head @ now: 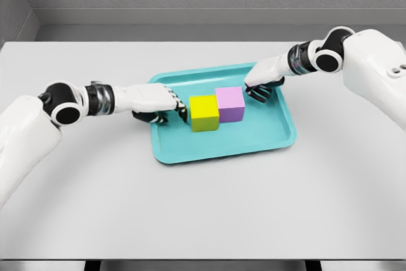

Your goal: Push two cubes

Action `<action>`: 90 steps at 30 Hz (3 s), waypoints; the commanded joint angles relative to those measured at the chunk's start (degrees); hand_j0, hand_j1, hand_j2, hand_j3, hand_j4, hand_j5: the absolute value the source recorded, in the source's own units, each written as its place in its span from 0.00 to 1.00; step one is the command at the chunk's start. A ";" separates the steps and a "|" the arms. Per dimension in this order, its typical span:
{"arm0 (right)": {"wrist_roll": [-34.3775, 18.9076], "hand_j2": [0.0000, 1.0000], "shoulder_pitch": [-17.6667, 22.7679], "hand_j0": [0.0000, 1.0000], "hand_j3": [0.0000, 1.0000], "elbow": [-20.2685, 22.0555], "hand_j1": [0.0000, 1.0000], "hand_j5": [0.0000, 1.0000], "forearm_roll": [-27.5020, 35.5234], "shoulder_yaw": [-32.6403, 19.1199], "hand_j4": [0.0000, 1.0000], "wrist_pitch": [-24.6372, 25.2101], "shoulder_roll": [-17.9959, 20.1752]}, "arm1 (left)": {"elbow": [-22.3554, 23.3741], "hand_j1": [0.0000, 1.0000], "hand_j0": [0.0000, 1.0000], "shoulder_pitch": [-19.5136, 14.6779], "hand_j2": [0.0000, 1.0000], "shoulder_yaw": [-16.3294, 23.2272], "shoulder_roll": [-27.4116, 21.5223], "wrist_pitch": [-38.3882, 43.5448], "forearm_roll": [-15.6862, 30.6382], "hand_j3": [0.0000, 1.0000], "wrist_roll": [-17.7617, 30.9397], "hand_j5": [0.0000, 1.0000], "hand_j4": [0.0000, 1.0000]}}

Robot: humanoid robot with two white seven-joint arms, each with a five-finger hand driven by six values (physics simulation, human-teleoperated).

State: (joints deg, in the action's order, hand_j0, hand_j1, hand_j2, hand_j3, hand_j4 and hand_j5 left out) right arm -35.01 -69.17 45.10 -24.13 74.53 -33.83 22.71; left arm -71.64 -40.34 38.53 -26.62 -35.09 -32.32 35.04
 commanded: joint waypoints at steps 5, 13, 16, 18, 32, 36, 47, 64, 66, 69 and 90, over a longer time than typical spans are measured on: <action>0.01 0.14 -0.53 0.14 0.14 -1.59 0.14 0.14 -1.18 -0.17 0.14 1.92 -0.47 | -11.23 0.61 0.61 2.81 0.61 -0.03 -6.33 0.09 4.90 0.61 -0.04 0.61 0.61; 0.01 0.13 -2.64 0.13 0.13 -1.85 0.13 0.13 -4.43 -0.17 0.13 5.26 -3.46 | -21.52 0.61 0.61 4.75 0.61 -0.21 -11.87 0.09 10.61 0.61 -0.04 0.61 0.61; 0.01 0.13 -2.64 0.13 0.13 -1.68 0.13 0.13 -5.40 -0.08 0.13 6.32 -5.04 | -19.59 0.61 0.61 4.48 0.61 -0.03 -9.42 0.09 10.17 0.61 -0.04 0.61 0.61; 0.01 0.13 -2.64 0.13 0.13 -1.59 0.13 0.13 -5.40 -0.08 0.13 6.32 -5.39 | -19.50 0.61 0.61 4.39 0.61 0.41 -7.83 0.09 10.26 0.61 -0.04 0.61 0.61; 0.01 0.13 -2.02 0.13 0.13 1.13 0.13 0.13 -5.40 2.11 0.13 5.79 -5.83 | -9.66 0.61 0.61 4.13 0.61 4.98 1.84 0.09 7.80 0.61 -0.04 0.61 0.61; 0.01 0.13 -2.02 0.13 0.13 2.10 0.13 0.13 -5.40 3.17 0.13 5.70 -5.74 | -5.97 0.61 0.61 3.16 0.61 4.98 3.07 0.09 7.54 0.61 -0.04 0.61 0.61; 0.01 0.14 -3.08 0.14 0.14 0.34 0.14 0.14 -5.40 0.01 0.14 9.30 -4.95 | -7.02 0.61 0.61 3.16 0.61 4.45 1.49 0.09 6.22 0.61 -0.04 0.61 0.61; 0.01 0.15 -2.99 0.15 0.15 6.50 0.15 0.15 -6.63 1.23 0.15 -1.17 5.51 | -10.01 0.65 0.65 3.60 0.65 2.17 -6.34 0.09 7.54 0.65 -0.04 0.65 0.65; 0.01 0.16 -2.99 0.16 0.16 6.67 0.16 0.16 -6.63 1.24 0.16 -1.17 7.00 | -9.39 0.65 0.65 3.60 0.65 2.17 -6.42 0.09 7.36 0.65 -0.04 0.65 0.65; 0.01 0.16 -2.99 0.16 0.16 9.66 0.16 0.16 -6.28 3.61 0.16 -1.17 7.88 | -9.22 0.65 0.65 3.60 0.65 2.08 -7.21 0.09 7.36 0.65 -0.04 0.65 0.65; 0.01 0.16 -2.55 0.16 0.16 22.40 0.16 0.16 -3.81 9.50 0.16 -1.17 9.72 | 7.04 0.63 0.63 -3.43 0.63 -0.30 2.98 0.09 -4.77 0.63 -0.04 0.63 0.63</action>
State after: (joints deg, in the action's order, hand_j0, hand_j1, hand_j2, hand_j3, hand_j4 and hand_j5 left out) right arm -34.36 -71.72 66.81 -33.68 83.98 -34.63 32.58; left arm -65.52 -43.77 38.35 -24.16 -35.12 -35.97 35.03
